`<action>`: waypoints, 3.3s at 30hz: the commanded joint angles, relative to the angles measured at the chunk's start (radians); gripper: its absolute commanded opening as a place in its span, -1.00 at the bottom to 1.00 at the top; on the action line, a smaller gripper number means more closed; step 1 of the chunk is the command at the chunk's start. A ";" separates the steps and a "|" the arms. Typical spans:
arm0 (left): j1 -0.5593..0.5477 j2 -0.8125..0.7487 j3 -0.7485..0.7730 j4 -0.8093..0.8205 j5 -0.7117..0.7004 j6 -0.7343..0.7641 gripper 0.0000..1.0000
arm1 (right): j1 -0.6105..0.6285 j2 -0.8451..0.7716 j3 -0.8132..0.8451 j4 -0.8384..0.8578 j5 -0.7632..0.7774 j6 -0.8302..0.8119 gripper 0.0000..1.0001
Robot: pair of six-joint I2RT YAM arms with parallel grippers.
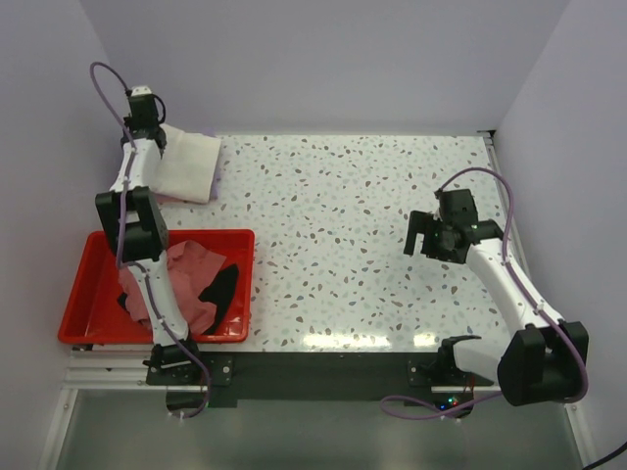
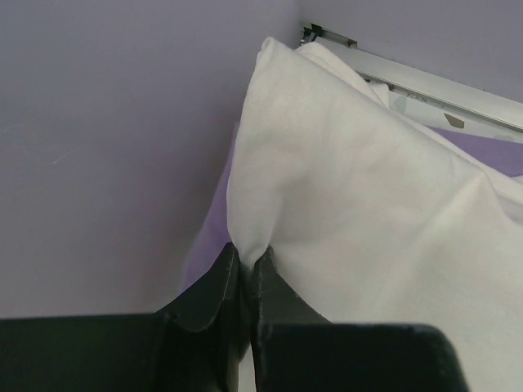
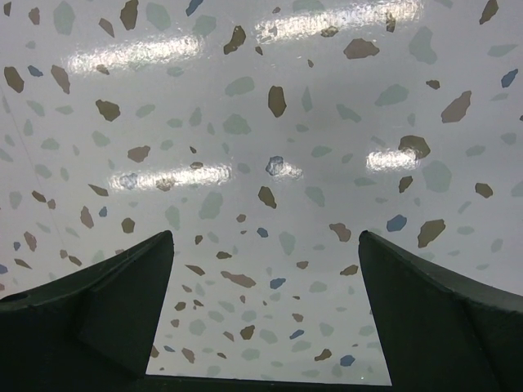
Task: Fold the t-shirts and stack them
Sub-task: Neatly place the folded tshirt to the corner
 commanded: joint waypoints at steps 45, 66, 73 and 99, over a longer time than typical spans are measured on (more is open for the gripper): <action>-0.191 -0.001 -0.062 -0.013 0.198 0.080 0.53 | -0.003 -0.025 0.005 0.033 -0.089 -0.016 0.98; -0.223 0.050 -0.089 0.025 0.018 0.088 0.11 | -0.001 -0.005 0.006 0.032 -0.080 -0.016 0.98; -0.225 0.076 -0.077 0.015 0.032 0.076 0.15 | -0.001 -0.002 0.012 0.032 -0.077 -0.016 0.98; -0.226 0.125 0.061 0.004 -0.037 0.011 -1.00 | -0.001 0.018 0.020 0.024 -0.060 -0.014 0.98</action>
